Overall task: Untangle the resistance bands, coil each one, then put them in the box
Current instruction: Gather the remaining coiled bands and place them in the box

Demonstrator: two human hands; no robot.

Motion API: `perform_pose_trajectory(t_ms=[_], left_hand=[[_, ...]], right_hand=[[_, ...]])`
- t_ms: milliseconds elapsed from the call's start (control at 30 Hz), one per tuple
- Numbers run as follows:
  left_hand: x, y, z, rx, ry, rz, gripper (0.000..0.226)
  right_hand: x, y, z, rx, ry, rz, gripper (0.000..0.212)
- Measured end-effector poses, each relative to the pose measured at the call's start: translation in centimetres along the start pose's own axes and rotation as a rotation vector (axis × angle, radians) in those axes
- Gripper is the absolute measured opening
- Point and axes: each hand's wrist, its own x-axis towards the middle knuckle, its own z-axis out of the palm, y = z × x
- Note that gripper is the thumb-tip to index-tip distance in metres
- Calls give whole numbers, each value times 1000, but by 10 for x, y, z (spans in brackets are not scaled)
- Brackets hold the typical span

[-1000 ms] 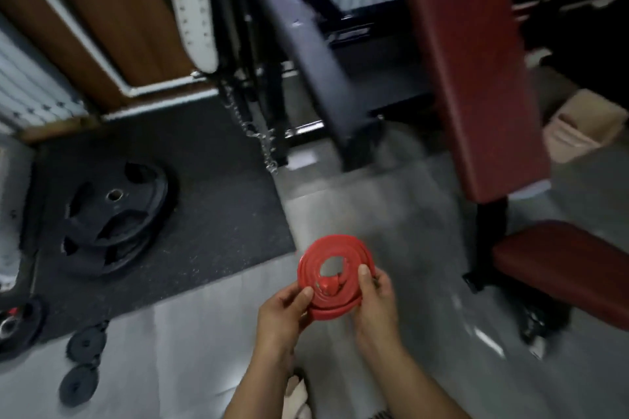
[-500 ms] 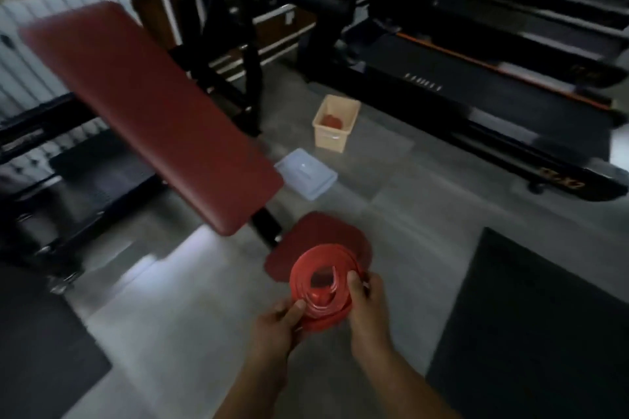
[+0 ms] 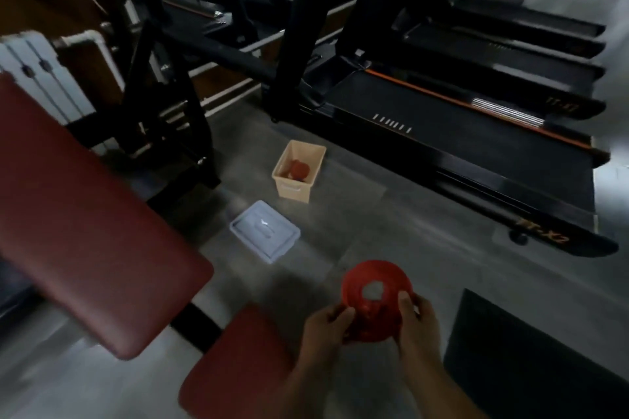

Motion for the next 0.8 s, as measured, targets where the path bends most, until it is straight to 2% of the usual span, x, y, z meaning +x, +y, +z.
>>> perform_pose_trajectory(t_ms=[100,167,267,400,467,567,700,800], left_hand=[[48,32,48,29,-1,-14,20],[85,54,75,50,22,7,20],[139,84,112,1,116,33,19],[193,125,162,-125,232,22,12],[215,145,181,-137,267,46,13],[245,167,190,-186,352,47,13],[295,187,168,-257,475,29,26],[339,207,157,-302,532,15,25]], right_hand=[[71,-20,-2,-23,4,15,21],[116,-43,4,-35,-55,-8,26],[183,-85,14,-11,-165,-55,14],[267,-132,30,-79,-276,-90,8],[307,-148,44,-95,-315,-74,11],[349,-164,72,-233,-419,-86,25],[381,-167,132,-400,-581,-72,43],[411,-182,176,-394,-638,-12,36]])
